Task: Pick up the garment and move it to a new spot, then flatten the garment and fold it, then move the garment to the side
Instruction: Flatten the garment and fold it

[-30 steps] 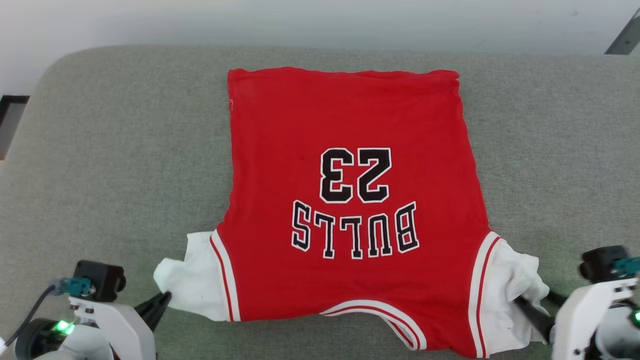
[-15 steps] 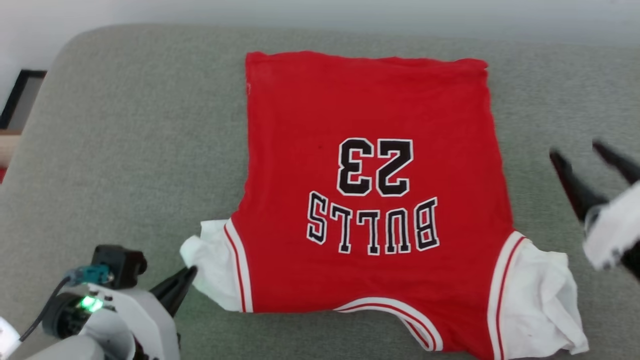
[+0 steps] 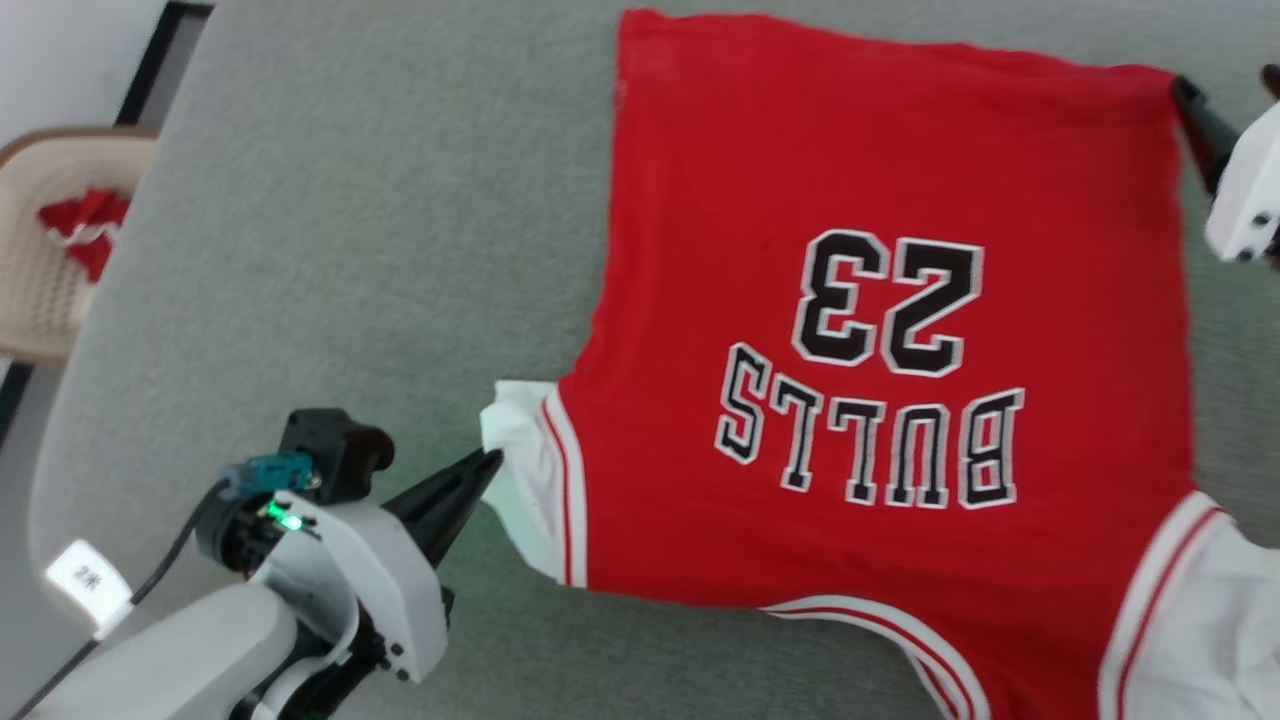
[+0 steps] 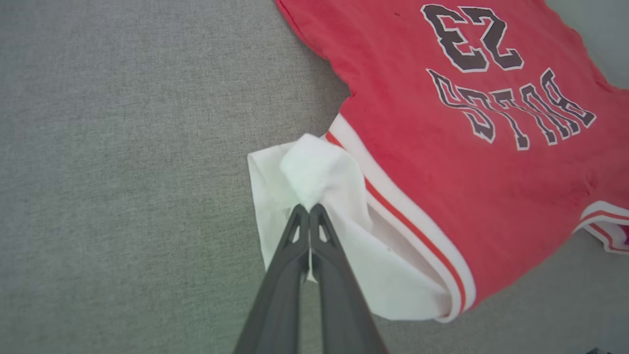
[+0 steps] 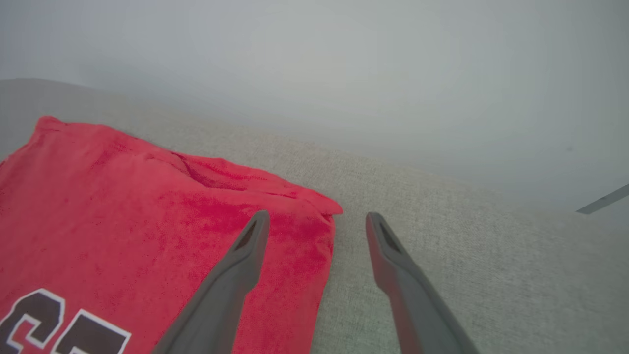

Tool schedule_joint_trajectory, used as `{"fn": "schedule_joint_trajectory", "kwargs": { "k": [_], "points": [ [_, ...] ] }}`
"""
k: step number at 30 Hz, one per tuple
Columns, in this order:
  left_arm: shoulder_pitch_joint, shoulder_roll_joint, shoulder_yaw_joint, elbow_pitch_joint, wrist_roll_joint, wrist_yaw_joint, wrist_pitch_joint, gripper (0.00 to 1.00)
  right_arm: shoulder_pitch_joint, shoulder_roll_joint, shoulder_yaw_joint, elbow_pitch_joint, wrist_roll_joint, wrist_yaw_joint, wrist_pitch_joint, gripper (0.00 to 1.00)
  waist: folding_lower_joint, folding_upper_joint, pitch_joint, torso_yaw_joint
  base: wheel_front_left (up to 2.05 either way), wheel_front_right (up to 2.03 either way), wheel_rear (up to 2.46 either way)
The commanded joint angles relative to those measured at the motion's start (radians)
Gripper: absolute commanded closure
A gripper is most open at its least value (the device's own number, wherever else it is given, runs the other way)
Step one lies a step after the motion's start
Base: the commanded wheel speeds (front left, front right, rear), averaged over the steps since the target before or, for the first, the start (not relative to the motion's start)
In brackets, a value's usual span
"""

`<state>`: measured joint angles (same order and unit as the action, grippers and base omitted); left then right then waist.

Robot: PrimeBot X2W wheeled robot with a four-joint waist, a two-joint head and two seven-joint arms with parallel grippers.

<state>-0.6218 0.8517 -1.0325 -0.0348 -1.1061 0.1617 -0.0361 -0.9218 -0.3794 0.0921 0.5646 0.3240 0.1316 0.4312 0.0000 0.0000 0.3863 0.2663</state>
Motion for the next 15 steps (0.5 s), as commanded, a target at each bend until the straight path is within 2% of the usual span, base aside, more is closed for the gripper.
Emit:
{"fn": "schedule_joint_trajectory", "kwargs": {
  "k": [1,8,14,15],
  "points": [
    [-0.019,-0.017,-0.002,0.013,0.012,-0.013,-0.004,1.0,-0.043,-0.002,-0.006,0.058,-0.014,-0.002,0.008,0.0,0.0,0.0,0.078,0.085,0.0,0.0,0.0],
    [-0.054,-0.078,-0.013,0.077,0.019,-0.064,-0.011,1.0,-0.194,-0.009,-0.071,0.343,-0.083,-0.002,0.084,0.0,0.0,0.0,0.117,0.153,0.0,0.0,0.0],
    [-0.062,-0.106,-0.018,0.127,0.013,-0.093,-0.023,1.0,-0.239,-0.001,-0.153,0.529,-0.158,-0.002,0.185,0.0,0.0,0.0,0.132,0.181,0.0,0.0,0.0],
    [-0.062,-0.108,-0.019,0.134,0.013,-0.095,-0.025,1.0,-0.239,0.001,-0.163,0.559,-0.173,-0.002,0.212,0.23,0.0,0.0,0.132,0.182,0.0,0.0,0.0]
  ]
}}
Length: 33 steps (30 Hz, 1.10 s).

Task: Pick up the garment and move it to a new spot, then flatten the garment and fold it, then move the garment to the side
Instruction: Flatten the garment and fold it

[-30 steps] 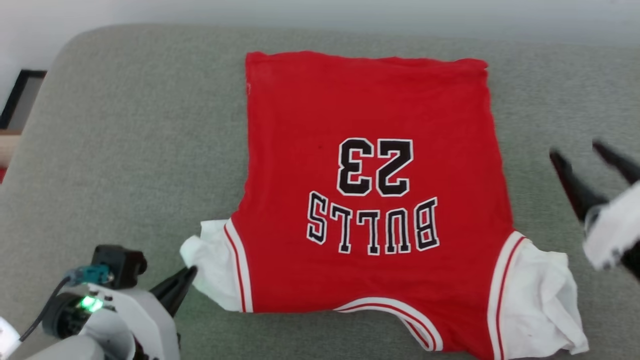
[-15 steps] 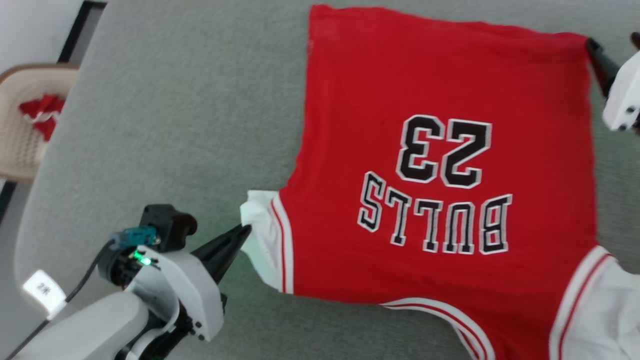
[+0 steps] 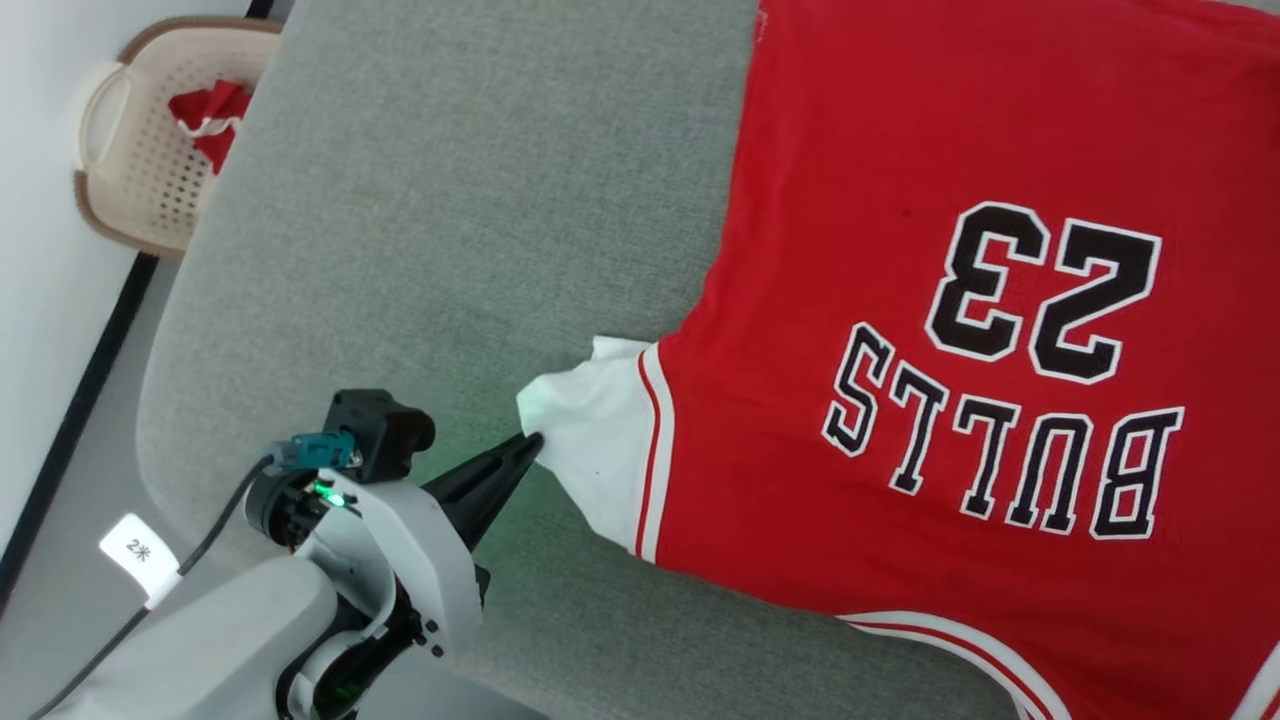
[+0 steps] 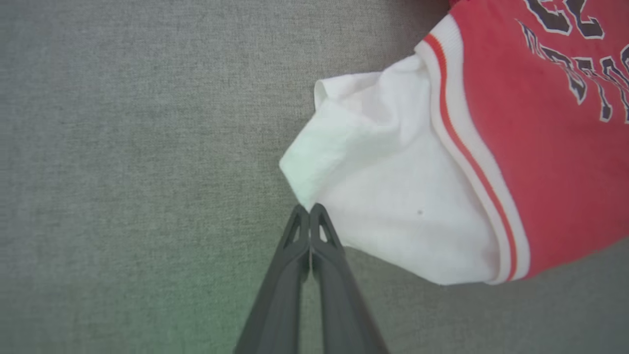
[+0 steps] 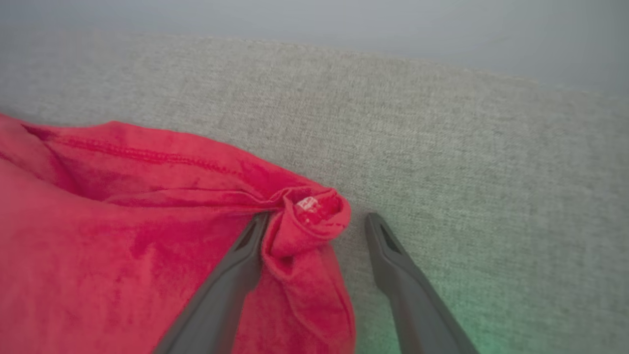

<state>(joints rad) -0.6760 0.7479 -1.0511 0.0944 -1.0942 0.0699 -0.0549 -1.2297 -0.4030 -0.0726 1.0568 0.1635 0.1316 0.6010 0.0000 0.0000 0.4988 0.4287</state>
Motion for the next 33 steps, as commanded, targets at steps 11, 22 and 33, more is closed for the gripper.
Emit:
{"fn": "schedule_joint_trajectory", "kwargs": {
  "k": [11,22,33],
  "points": [
    [0.001,0.004,0.009,0.046,-0.013,-0.014,-0.02,1.0,0.031,0.06,-0.059,0.127,-0.134,-0.002,0.09,1.0,0.0,0.0,-0.012,-0.03,0.0,0.0,0.0],
    [0.045,0.073,0.023,0.027,-0.033,0.02,-0.023,1.0,0.11,0.09,0.168,-0.031,0.008,-0.002,0.088,1.0,0.0,0.0,-0.095,-0.149,0.0,0.0,0.0],
    [0.086,0.143,0.024,-0.042,-0.041,0.067,-0.004,1.0,0.485,-0.075,0.271,-0.54,0.318,-0.002,0.202,1.0,0.0,0.0,-0.172,-0.261,0.0,0.0,0.0]
  ]
}}
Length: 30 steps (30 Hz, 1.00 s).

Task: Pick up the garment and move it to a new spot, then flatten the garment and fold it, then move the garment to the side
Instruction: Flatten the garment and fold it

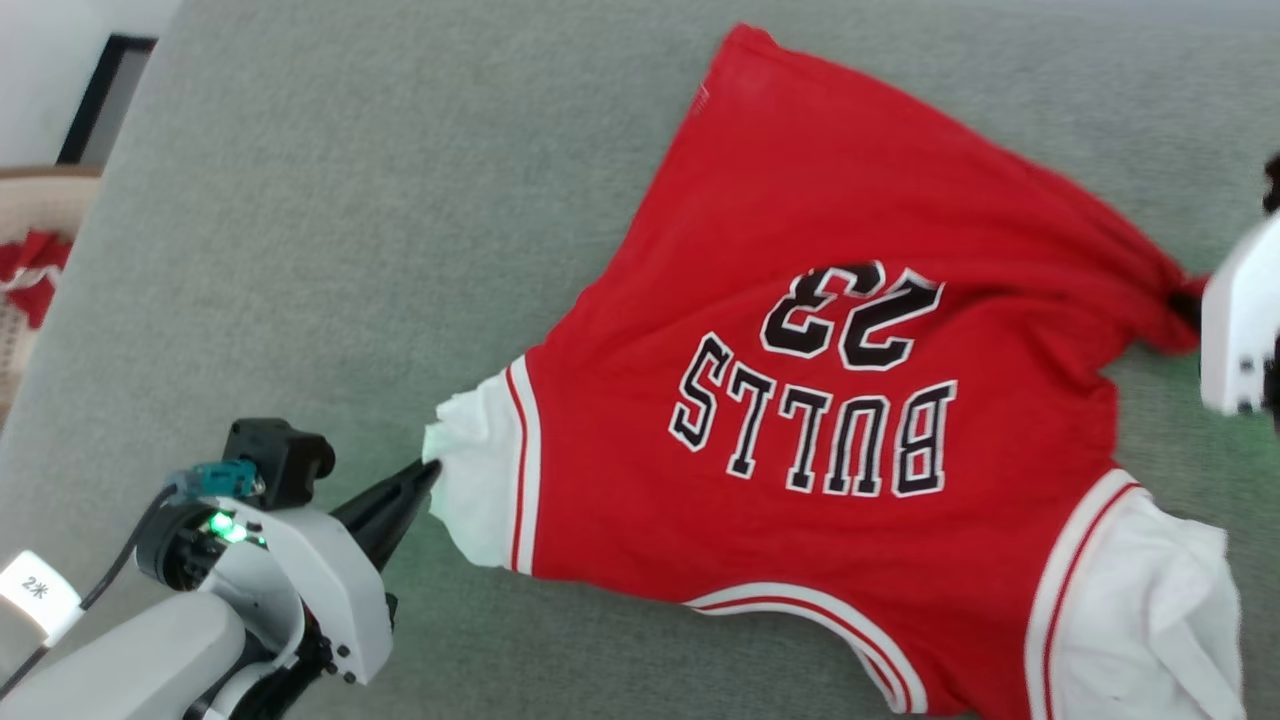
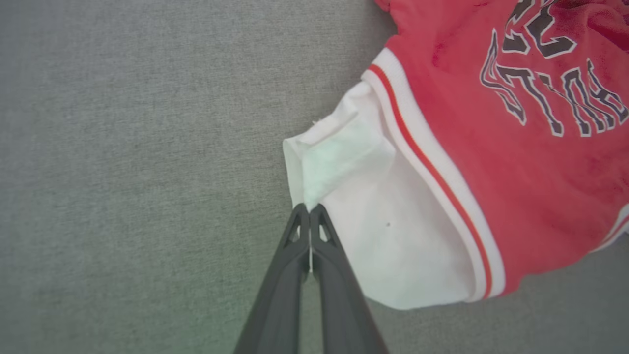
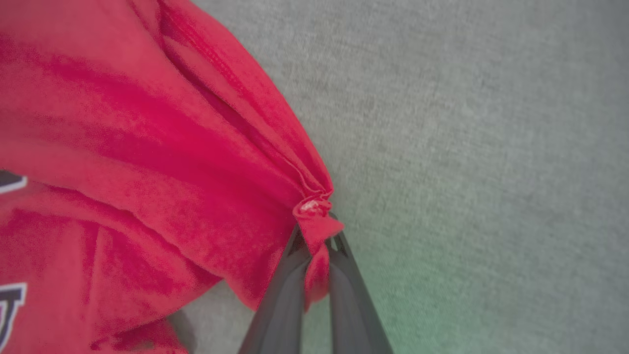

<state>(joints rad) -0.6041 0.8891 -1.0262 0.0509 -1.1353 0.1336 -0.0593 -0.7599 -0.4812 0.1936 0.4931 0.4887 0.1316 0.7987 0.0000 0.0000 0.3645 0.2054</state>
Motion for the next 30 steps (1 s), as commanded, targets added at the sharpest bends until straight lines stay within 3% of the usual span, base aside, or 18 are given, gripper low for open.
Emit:
{"fn": "schedule_joint_trajectory", "kwargs": {
  "k": [1,7,14,19,24,25,26,27,28,30],
  "points": [
    [0.016,0.006,-0.002,-0.004,0.002,0.009,0.002,1.0,0.056,-0.007,-0.008,-0.027,0.007,-0.002,0.019,1.0,0.0,0.0,-0.043,-0.045,0.0,0.0,0.0],
    [0.028,0.029,-0.005,-0.047,-0.004,0.026,0.014,1.0,0.313,-0.012,-0.122,-0.305,0.055,-0.002,0.124,1.0,0.0,0.0,-0.061,-0.077,0.0,0.0,0.0],
    [0.028,0.04,-0.01,-0.076,-0.002,0.031,0.028,1.0,0.574,0.077,-0.264,-0.537,0.035,-0.002,0.248,1.0,0.0,0.0,-0.065,-0.091,0.0,0.0,0.0],
    [0.029,0.04,-0.011,-0.084,0.0,0.035,0.028,1.0,0.684,0.158,-0.326,-0.597,0.0,-0.002,0.28,1.0,0.0,0.0,-0.059,-0.096,0.0,0.0,0.0],
    [0.031,0.033,-0.013,-0.08,0.0,0.03,0.023,1.0,0.699,0.21,-0.346,-0.533,-0.052,-0.002,0.214,1.0,0.0,0.0,-0.051,-0.101,0.0,0.0,0.0],
    [0.031,0.032,-0.014,-0.078,0.0,0.029,0.022,1.0,0.697,0.214,-0.34,-0.511,-0.057,-0.003,0.195,0.85,0.0,0.0,-0.051,-0.101,0.0,0.0,0.0],
    [0.031,0.03,-0.014,-0.076,0.001,0.029,0.022,1.0,0.688,0.216,-0.34,-0.491,-0.062,-0.003,0.169,0.54,0.0,0.0,-0.05,-0.102,0.0,0.0,0.0],
    [0.03,0.028,-0.016,-0.075,0.002,0.028,0.022,1.0,0.679,0.217,-0.341,-0.472,-0.064,-0.004,0.151,0.13,0.0,0.0,-0.05,-0.102,0.0,0.0,0.0],
    [0.03,0.027,-0.016,-0.073,0.003,0.027,0.021,1.0,0.676,0.217,-0.336,-0.46,-0.066,-0.004,0.144,0.0,0.0,0.0,-0.05,-0.102,0.0,0.0,0.0],
    [0.033,0.026,-0.017,-0.071,0.003,0.028,0.021,1.0,0.671,0.224,-0.341,-0.449,-0.053,-0.004,0.141,0.0,0.0,0.0,-0.05,-0.103,0.0,0.0,0.0]
  ]
}}
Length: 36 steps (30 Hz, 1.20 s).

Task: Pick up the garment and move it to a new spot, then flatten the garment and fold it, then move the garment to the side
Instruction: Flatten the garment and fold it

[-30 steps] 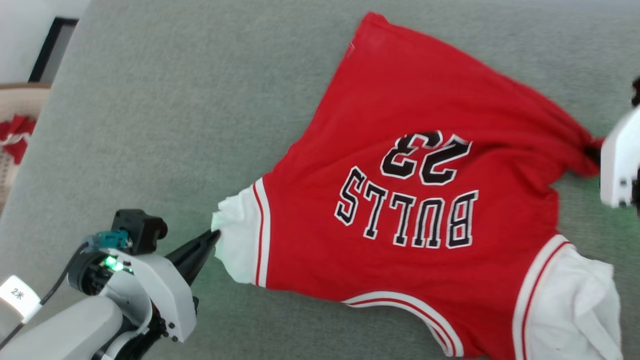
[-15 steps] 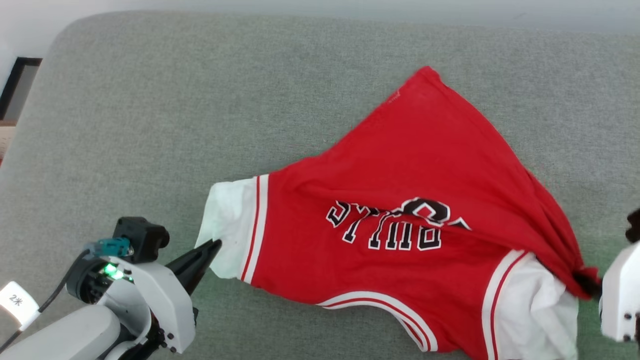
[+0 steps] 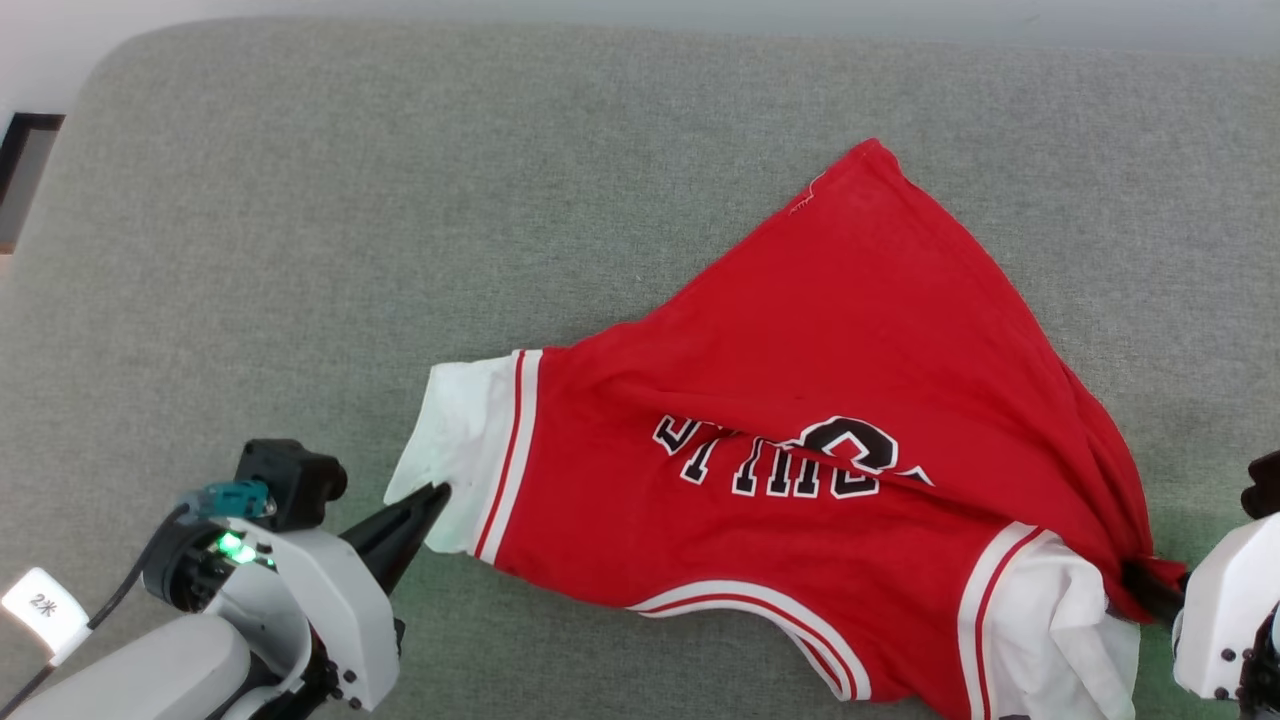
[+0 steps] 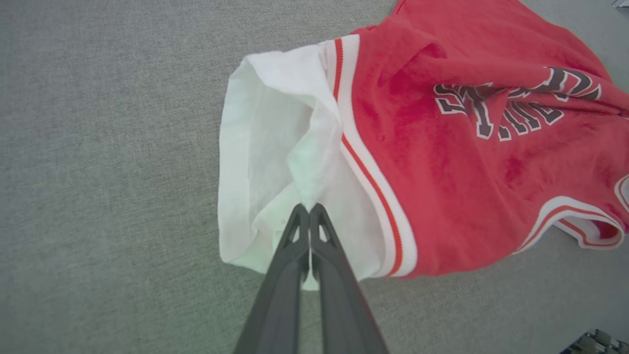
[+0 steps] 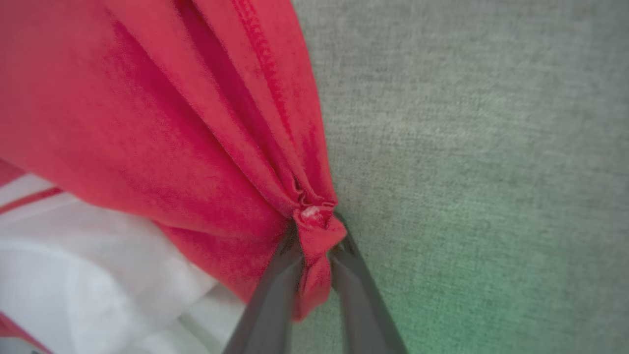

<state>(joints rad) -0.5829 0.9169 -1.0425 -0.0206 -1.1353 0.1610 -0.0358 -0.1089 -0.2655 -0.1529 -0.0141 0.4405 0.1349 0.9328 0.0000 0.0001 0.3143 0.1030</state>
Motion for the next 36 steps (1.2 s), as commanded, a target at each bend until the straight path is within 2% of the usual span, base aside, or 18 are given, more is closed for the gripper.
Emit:
{"fn": "schedule_joint_trajectory", "kwargs": {
  "k": [1,5,13,16,18,22,28,29,30,36],
  "points": [
    [0.013,-0.002,0.0,0.002,0.002,0.001,-0.005,1.0,0.016,0.013,-0.005,0.058,0.003,-0.008,0.007,0.0,0.0,-0.0001,0.0,-0.002,0.0,0.0,0.0],
    [0.017,-0.003,0.0,0.003,-0.002,0.006,-0.012,1.0,0.012,0.001,-0.045,0.008,0.007,-0.008,0.035,0.0,0.0,-0.0001,-0.003,-0.003,0.0,0.0,0.0],
    [0.018,-0.017,-0.009,-0.003,0.009,0.005,-0.013,1.0,-0.042,-0.006,-0.095,-0.254,0.031,-0.005,0.075,0.0,0.0,-0.0001,-0.003,0.018,0.0,0.0,0.0],
    [0.01,-0.023,-0.009,0.0,0.009,0.001,-0.014,1.0,-0.099,-0.019,-0.071,-0.317,0.011,-0.005,0.036,0.0,0.0,-0.0001,0.004,0.033,0.0,0.0,0.0],
    [0.004,-0.03,-0.01,0.001,0.013,-0.002,-0.015,1.0,-0.154,-0.031,-0.044,-0.32,-0.006,-0.005,-0.032,0.0,0.0,-0.0001,0.011,0.046,0.0,0.0,0.0],
    [-0.008,-0.048,-0.013,0.008,0.019,-0.014,-0.018,1.0,-0.268,-0.058,0.048,-0.23,-0.045,-0.005,-0.193,0.0,0.0,-0.0001,0.028,0.078,0.0,0.0,0.0],
    [-0.036,-0.087,-0.022,0.032,0.031,-0.044,-0.015,1.0,-0.497,-0.111,0.219,0.061,-0.074,-0.005,-0.379,0.0,0.0,-0.0001,0.065,0.133,0.0,0.0,0.0],
    [-0.042,-0.096,-0.025,0.039,0.034,-0.05,-0.013,1.0,-0.536,-0.121,0.255,0.121,-0.067,-0.005,-0.396,0.0,0.0,-0.0001,0.07,0.145,0.0,0.0,0.0],
    [-0.042,-0.096,-0.025,0.039,0.034,-0.05,-0.013,1.0,-0.536,-0.121,0.255,0.121,-0.067,-0.005,-0.396,0.0,0.0,-0.0001,0.07,0.145,0.0,0.0,0.0],
    [-0.082,-0.148,-0.035,0.087,0.048,-0.094,-0.008,1.0,-0.756,-0.147,0.394,0.473,-0.038,-0.005,-0.423,0.0,0.0,-0.0001,0.102,0.216,0.0,0.0,0.0]
  ]
}}
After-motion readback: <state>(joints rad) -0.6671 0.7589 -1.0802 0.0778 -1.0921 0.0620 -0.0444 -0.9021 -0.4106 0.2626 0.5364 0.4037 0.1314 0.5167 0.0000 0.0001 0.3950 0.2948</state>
